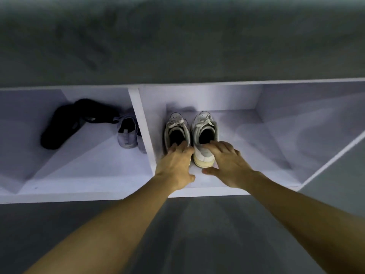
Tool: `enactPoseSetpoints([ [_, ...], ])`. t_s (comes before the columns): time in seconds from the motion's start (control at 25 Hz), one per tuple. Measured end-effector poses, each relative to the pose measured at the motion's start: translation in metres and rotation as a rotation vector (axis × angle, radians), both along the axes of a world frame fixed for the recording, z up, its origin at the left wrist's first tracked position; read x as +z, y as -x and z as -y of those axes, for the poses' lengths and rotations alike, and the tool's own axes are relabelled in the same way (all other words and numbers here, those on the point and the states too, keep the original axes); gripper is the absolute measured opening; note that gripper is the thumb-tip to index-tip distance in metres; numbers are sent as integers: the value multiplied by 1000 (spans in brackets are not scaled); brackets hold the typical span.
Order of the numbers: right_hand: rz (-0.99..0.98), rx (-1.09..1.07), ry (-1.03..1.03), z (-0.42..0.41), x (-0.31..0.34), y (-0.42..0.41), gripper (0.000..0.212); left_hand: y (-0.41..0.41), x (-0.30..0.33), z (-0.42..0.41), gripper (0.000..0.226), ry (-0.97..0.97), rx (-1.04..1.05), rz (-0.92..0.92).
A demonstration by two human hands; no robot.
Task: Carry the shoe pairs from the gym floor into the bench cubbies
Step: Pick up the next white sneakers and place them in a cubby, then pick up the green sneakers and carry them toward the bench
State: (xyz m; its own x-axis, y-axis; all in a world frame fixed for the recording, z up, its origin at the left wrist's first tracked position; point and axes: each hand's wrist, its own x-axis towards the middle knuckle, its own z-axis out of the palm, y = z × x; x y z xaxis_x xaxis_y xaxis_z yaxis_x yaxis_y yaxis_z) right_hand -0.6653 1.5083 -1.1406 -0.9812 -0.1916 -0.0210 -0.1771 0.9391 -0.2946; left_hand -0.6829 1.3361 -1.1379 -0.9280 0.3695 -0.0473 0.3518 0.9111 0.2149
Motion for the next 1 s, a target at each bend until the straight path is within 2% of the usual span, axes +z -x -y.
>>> enactPoseSetpoints([
  [0.28, -24, 29, 21, -5, 103, -107, 67, -104, 108, 6, 66, 57, -17, -73],
  [0.44, -108, 37, -6, -6, 198, -147, 57, -147, 207, 5, 52, 40, -31, -184],
  [0.56, -207, 79, -27, -16, 286, -169, 62, -166, 297, 3, 54, 3, -39, -272],
  [0.72, -296, 94, -52, -25, 435, -192, 67, -189, 444, -7, 66, -3, -22, -354],
  [1.0, -473, 58, -32, -20, 812, -282, 74, -275, 818, 3, 68, -98, -47, -501],
])
